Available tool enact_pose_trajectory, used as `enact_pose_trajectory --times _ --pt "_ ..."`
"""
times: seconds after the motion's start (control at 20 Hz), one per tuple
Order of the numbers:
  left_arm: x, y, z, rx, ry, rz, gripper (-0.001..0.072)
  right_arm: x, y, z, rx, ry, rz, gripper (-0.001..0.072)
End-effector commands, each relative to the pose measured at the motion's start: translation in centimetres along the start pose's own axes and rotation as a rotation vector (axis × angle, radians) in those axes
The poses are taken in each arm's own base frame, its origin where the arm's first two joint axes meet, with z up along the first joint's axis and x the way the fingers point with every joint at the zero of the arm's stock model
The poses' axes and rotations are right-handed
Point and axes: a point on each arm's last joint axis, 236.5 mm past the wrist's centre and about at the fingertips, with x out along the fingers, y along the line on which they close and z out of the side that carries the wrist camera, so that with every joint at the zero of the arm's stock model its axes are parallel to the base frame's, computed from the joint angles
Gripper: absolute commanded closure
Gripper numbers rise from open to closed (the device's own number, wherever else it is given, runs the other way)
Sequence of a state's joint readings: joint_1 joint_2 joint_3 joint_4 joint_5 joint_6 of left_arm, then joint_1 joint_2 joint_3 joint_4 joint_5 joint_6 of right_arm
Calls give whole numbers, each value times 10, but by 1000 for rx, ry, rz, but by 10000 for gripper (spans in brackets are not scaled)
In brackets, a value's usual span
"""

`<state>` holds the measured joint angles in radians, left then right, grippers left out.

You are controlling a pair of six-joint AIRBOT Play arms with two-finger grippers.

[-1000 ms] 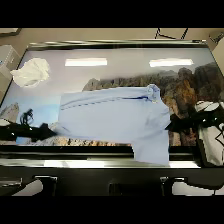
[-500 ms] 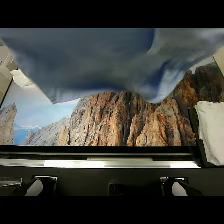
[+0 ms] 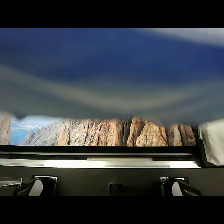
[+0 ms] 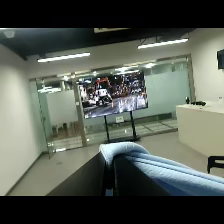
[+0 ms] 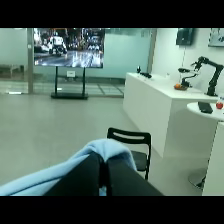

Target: Fold the clothes and pants, and hang the long-sleeved shirts on hangers.

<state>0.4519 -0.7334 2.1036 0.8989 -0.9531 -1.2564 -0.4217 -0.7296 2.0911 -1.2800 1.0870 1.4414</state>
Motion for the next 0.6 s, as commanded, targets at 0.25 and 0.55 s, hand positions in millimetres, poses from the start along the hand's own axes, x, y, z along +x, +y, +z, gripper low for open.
enact_pose_trajectory --times 0.25,0.55 --pt "35 25 -141 -214 379 -11 687 50 -15 -123 56 454 4 674" --pt "1 17 -500 -628 1158 -57 687 49 56 -476 297 1600 288 675"
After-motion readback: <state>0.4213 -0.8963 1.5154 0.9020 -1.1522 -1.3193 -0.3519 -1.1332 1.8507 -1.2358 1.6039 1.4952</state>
